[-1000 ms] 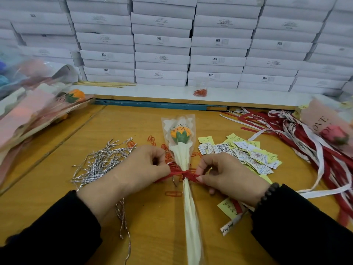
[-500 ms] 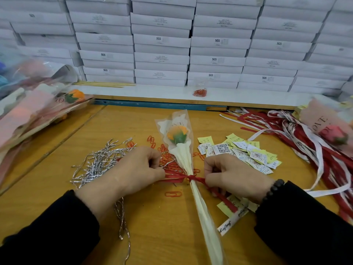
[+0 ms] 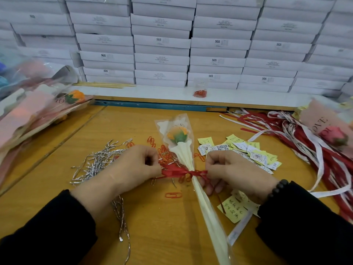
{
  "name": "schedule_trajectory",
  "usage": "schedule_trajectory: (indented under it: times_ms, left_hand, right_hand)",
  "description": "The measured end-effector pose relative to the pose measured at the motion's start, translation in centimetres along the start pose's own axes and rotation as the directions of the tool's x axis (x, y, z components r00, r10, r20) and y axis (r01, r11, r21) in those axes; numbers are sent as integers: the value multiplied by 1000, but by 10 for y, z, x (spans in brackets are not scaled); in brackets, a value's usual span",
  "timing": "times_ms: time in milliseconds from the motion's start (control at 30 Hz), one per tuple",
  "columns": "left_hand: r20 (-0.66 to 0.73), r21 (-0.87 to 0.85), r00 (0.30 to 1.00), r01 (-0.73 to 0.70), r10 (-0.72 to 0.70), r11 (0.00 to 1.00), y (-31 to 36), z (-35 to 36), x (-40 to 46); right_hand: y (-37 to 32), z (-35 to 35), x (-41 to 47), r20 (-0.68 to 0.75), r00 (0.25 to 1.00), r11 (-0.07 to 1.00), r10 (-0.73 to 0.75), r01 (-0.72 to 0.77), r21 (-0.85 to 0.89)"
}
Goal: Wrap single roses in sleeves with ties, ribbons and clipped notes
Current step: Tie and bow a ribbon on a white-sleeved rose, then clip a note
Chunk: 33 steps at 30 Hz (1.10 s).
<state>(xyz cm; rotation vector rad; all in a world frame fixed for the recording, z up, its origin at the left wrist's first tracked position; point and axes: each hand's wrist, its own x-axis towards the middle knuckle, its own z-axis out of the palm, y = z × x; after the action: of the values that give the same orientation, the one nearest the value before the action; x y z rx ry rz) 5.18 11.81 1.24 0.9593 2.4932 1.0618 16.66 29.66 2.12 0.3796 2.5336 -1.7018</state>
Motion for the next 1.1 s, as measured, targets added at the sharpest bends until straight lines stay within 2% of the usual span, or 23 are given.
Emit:
schedule_trajectory:
  times_ms: [133,233,300,433,600,667,733,800,900,1033,1100]
  left_hand:
    - [-95,-191,995,-18,0,981,7,-5,-1]
    - [-152,-312,988,-26,-23,950,11,-3,0]
    - [-136,-409,989,-1,-60,912,14,1,0]
    - [-53,-557,993,62,-110,828,12,9,0]
    - [-23,-600,987,112,-157,792,6,16,3]
    - [-20,-612,989,105,-148,784,7,15,2]
    - [-3,-648,989,109,-147,753,7,10,2]
    - [38,-694,990,123,-135,710,8,5,1]
    - [142,-714,987,152,-71,684,11,-3,-2]
    - [382,-633,923,295,-43,716,9,-16,-6]
    - [483,-551,875,327,-26,768,6,-23,-6]
  right_hand:
    - [-1,2,2,-35,999,955,11,0,297]
    - [-2,7,3,-34,999,902,-31,43,429]
    - [-3,11,3,-6,997,900,-79,73,429]
    - [-4,26,2,33,991,950,-130,115,291]
    - [-5,36,3,56,984,966,-169,155,205]
    - [-5,37,2,64,983,965,-169,152,215]
    - [-3,35,5,28,993,949,-113,100,298]
    - [1,31,11,-45,999,895,-7,27,445]
    - [5,24,18,-118,991,786,63,23,618]
    - [6,18,22,-177,983,676,51,97,730]
    - [7,16,23,-195,979,649,57,112,753]
